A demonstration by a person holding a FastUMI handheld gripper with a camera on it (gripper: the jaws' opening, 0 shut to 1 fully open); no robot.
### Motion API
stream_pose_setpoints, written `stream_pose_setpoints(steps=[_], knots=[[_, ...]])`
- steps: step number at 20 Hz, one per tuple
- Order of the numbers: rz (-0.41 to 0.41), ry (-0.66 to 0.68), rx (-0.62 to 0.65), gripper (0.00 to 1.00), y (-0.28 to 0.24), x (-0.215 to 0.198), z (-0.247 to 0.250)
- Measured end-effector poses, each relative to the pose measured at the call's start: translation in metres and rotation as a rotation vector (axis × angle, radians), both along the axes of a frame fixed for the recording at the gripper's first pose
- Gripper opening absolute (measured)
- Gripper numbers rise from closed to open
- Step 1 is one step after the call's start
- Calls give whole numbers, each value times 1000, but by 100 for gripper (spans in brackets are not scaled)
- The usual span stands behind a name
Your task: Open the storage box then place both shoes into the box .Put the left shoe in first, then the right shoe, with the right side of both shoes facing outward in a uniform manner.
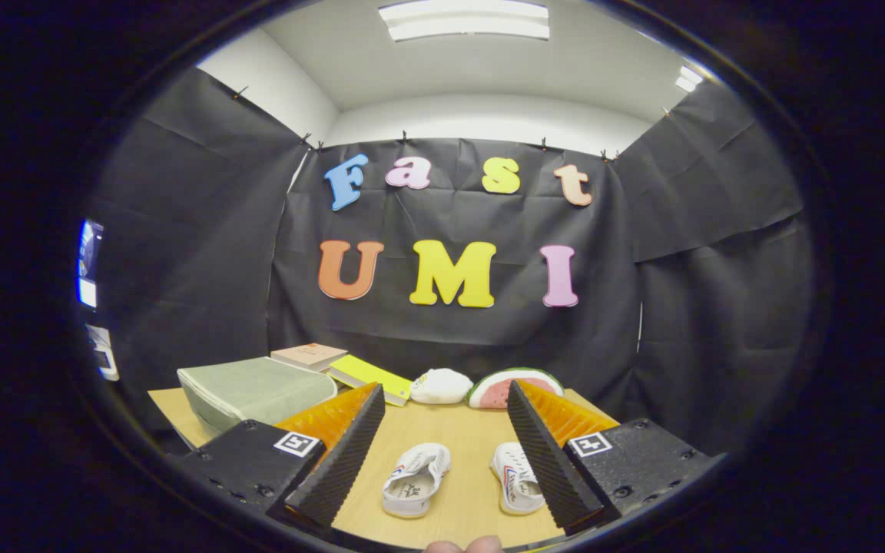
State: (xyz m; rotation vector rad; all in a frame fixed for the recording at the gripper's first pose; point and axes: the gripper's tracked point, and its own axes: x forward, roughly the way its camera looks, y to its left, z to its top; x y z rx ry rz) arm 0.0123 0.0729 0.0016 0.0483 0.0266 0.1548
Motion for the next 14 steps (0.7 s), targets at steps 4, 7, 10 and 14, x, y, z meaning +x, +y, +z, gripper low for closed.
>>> stream_pose_setpoints(steps=[4, 7, 10, 14], knots=[[70, 45, 63, 100, 19, 15, -6], [116, 51, 60, 100, 38, 27, -9], [268, 99, 94, 100, 81, 31, -19], [454, 195, 182, 100, 129, 36, -33]])
